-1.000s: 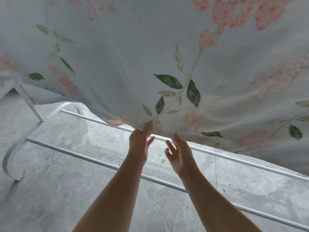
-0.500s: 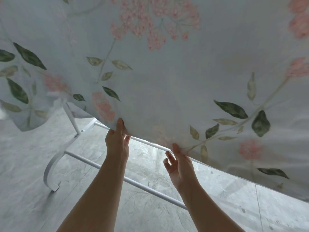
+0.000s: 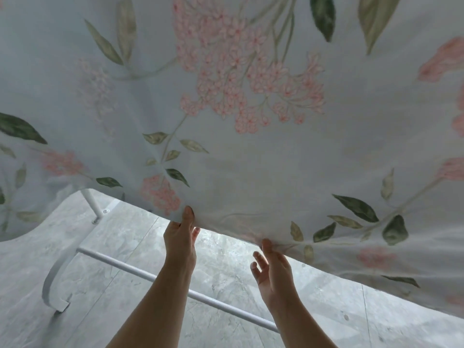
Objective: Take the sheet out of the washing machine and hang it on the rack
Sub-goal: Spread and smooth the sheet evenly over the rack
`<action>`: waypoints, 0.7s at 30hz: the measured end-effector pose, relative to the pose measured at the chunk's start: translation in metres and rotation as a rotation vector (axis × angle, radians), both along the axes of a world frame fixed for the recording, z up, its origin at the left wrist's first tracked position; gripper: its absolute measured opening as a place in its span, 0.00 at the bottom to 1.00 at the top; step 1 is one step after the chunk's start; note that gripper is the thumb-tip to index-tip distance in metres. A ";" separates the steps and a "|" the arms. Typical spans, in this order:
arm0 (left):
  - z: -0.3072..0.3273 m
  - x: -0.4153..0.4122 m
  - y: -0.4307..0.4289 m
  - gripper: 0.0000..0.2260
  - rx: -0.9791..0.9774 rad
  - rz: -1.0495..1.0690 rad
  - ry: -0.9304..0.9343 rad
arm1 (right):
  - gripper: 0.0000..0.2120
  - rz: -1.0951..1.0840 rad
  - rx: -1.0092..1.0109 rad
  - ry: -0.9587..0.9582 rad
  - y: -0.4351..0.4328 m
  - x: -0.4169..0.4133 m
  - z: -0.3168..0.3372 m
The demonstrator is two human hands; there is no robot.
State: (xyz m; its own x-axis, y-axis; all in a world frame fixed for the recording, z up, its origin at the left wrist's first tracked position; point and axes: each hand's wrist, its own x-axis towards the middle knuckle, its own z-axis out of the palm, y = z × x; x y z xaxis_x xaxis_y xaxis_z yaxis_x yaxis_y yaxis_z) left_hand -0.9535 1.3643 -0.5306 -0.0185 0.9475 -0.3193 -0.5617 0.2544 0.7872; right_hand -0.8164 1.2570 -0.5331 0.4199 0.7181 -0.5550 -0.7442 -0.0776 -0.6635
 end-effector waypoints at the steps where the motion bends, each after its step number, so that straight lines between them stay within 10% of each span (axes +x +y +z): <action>1: 0.002 0.000 -0.001 0.06 -0.011 -0.005 0.012 | 0.04 0.018 -0.006 0.015 -0.002 -0.002 0.002; 21: 0.071 -0.066 -0.105 0.12 -0.285 0.028 0.212 | 0.10 0.249 0.058 0.253 -0.053 -0.045 0.054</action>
